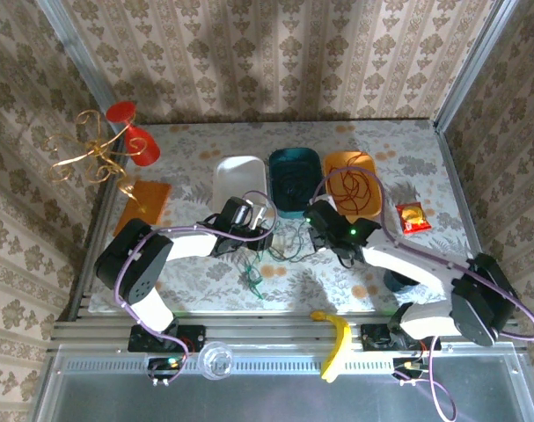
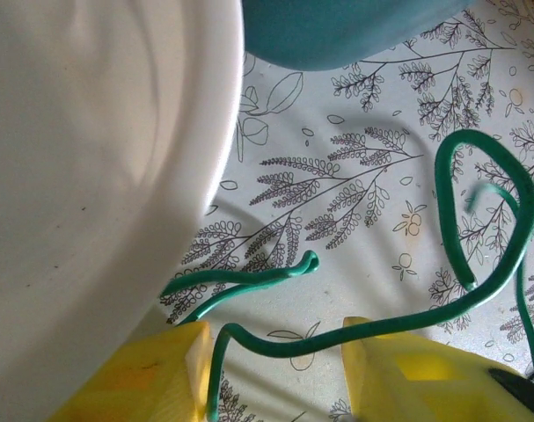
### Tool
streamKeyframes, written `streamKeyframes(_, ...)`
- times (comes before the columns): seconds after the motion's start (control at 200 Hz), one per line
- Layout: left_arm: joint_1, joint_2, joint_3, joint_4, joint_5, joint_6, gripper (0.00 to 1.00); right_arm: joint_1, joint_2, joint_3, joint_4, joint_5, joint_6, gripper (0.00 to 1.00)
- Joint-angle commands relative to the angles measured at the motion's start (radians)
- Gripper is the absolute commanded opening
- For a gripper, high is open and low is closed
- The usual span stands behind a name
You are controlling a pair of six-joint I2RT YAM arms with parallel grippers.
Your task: Untangle the cables
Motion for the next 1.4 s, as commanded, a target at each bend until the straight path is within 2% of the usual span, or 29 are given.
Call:
streamKeyframes(0.0,0.005,0.031,-0.035,-0.069,-0.005,-0.016,0.44,-0.010,-0.072,-0.006,0.006,0.150,-0.013,0.00)
streamKeyframes(0.33,0.005,0.052,-0.055,-0.055,0.002,-0.022,0.44,-0.022,-0.280,0.063,0.026,0.323,-0.089,0.00)
streamKeyframes(0.495,0.005,0.060,-0.056,-0.051,0.004,-0.023,0.44,-0.028,-0.327,0.133,0.060,0.363,-0.161,0.00)
streamKeyframes(0.645,0.005,0.068,-0.055,-0.043,0.009,-0.024,0.44,-0.043,-0.331,0.201,0.112,0.334,-0.221,0.00)
streamKeyframes(0.785,0.005,0.072,-0.055,-0.037,0.010,-0.025,0.44,-0.090,-0.291,0.283,0.167,0.289,-0.249,0.00)
streamKeyframes(0.965,0.004,0.078,-0.053,-0.038,0.015,-0.022,0.44,-0.205,-0.204,0.375,0.224,0.157,-0.239,0.00)
streamKeyframes(1.1,0.003,0.071,-0.053,-0.040,0.015,-0.019,0.44,-0.251,-0.097,0.438,0.240,0.078,-0.248,0.00)
streamKeyframes(1.21,0.002,0.065,-0.052,-0.043,0.014,-0.017,0.44,-0.271,-0.001,0.468,0.256,0.046,-0.247,0.00)
streamKeyframes(1.395,0.002,0.054,-0.057,-0.045,0.014,-0.018,0.44,-0.289,0.154,0.491,0.216,0.067,-0.210,0.00)
